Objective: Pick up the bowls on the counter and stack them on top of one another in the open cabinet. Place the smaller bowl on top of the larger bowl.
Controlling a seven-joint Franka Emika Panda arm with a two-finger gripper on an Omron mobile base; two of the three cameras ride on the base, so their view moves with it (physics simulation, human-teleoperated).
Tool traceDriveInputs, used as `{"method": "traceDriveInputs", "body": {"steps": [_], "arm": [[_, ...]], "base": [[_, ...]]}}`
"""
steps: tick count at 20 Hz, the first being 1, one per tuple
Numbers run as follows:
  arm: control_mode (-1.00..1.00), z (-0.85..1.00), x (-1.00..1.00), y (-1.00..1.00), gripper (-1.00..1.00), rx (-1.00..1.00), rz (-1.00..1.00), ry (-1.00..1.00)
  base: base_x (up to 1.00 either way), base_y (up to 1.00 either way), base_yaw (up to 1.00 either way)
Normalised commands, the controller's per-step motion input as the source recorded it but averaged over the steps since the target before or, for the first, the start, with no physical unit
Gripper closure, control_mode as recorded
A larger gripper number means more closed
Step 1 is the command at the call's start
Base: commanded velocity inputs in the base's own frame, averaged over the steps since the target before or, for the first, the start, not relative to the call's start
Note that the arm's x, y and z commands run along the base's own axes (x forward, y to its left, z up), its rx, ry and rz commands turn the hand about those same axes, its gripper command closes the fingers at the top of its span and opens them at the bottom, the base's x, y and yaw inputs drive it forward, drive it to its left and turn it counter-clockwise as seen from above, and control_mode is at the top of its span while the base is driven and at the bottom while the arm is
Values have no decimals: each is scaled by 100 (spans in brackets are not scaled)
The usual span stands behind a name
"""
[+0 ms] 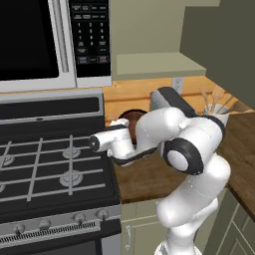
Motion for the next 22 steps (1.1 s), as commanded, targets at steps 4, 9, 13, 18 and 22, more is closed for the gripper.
{"method": "traceDriveInputs", "body": {"steps": [4,9,13,18,22], "arm": [[-100,100,-95,0,100,-2,0,-41],[-100,100,-93,-1,100,-5,0,-32],[-100,100,-96,-14,100,0,0,-25],[-100,100,-88,-15,100,0,-1,-20],[-100,100,-54,-2,100,0,-1,-18]], "base": [[0,0,0],[0,0,0],[0,0,0],[0,0,0],[0,0,0]]}}
